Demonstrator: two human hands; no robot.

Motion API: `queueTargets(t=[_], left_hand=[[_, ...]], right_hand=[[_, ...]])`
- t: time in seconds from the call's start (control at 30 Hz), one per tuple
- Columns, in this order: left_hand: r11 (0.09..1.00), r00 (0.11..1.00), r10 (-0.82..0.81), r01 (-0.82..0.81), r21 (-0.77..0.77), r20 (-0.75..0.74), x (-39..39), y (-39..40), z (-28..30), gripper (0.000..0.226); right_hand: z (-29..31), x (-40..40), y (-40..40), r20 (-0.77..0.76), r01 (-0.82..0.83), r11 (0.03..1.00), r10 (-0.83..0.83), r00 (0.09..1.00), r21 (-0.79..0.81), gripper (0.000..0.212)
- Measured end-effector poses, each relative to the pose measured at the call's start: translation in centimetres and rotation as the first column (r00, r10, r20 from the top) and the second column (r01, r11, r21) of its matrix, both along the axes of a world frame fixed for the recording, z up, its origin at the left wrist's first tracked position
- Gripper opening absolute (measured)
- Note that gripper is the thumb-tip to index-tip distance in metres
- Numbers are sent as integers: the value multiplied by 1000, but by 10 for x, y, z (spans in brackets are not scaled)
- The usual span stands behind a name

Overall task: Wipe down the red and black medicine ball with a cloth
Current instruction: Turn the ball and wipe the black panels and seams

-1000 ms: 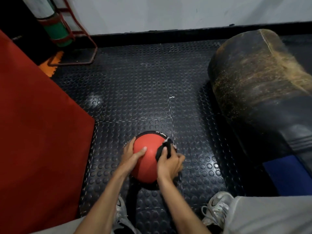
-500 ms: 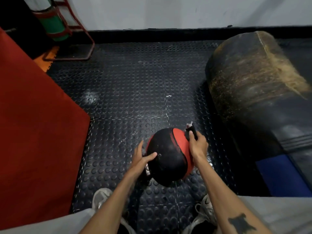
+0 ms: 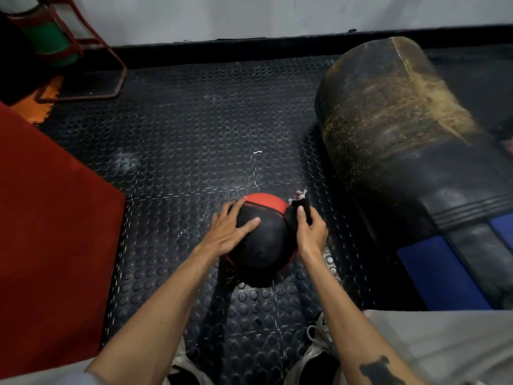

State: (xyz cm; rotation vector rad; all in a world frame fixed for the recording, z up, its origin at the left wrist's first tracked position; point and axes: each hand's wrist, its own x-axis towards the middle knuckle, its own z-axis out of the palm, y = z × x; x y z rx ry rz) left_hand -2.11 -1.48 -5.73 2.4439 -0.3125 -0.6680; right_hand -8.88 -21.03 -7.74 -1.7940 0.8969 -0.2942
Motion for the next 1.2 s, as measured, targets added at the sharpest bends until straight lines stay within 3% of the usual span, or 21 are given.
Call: queueTargets(t=[0.13, 0.23, 0.3, 0.37, 0.43, 0.5, 0.7, 0.77, 0.8, 0.83, 0.9, 0.97, 1.07, 1.1, 1.13, 1.2], left_hand=[[967, 952, 252, -256, 0, -173, 13, 39, -12, 88], [951, 950, 310, -309, 25, -46, 18, 70, -21, 71], [939, 941, 333, -326, -105, 60, 18, 80, -21, 51], [871, 892, 449, -448, -202, -45, 21, 80, -12, 48], [809, 835, 522, -550, -207, -175, 28, 80, -6, 72], [805, 824, 532, -563, -184, -194, 31, 84, -2, 100], [851, 822, 464, -517, -91, -331, 17, 113, -16, 118], [855, 824, 451, -509, -101, -342, 11, 121, -19, 119], [854, 826, 449, -509, -109, -340, 9, 122, -19, 119], [855, 829, 448, -507, -109, -335, 7, 121, -19, 119], [855, 833, 460, -509, -98, -307, 4, 112, -15, 119], [843, 821, 483, -530, -91, -303, 5, 104, -11, 117], [847, 822, 484, -527, -75, -300, 9, 99, -6, 96], [847, 817, 484, -527, -68, -314, 11, 100, -7, 95], [852, 818, 481, -521, -53, -315, 12, 101, -8, 96], [861, 825, 470, -507, -44, -313, 15, 104, -8, 100]], right_hand=[[0, 12, 9, -18, -186, 975, 190, 982, 124, 31], [3, 37, 26, -8, -471, 882, 471, 882, 21, 38], [7, 62, 41, 12, -577, 815, 578, 816, -44, 40], [9, 85, 52, 65, -510, 857, 507, 860, 71, 27], [6, 98, 55, 122, -247, 918, 220, 968, 311, 11], [-3, 94, 54, 68, -20, 869, -16, 998, 494, 14], [-18, 81, 69, 68, -48, 770, 6, 998, 636, 16], [-16, 79, 80, 75, -61, 882, 30, 997, 467, 18], [-16, 75, 86, 73, -121, 960, 106, 992, 254, 23], [-13, 65, 94, 75, -209, 978, 208, 975, 10, 27], [-8, 38, 120, 135, -335, 861, 411, 902, -382, 32], [-10, 3, 149, 95, -382, 731, 518, 850, -566, 41], [-47, -61, 174, -197, -588, 394, 689, 698, -707, 52], [-63, -81, 175, -249, -628, 358, 698, 672, -691, 48], [-72, -97, 172, -248, -626, 432, 658, 711, -649, 43], [-74, -105, 164, -128, -489, 692, 505, 853, -530, 41]])
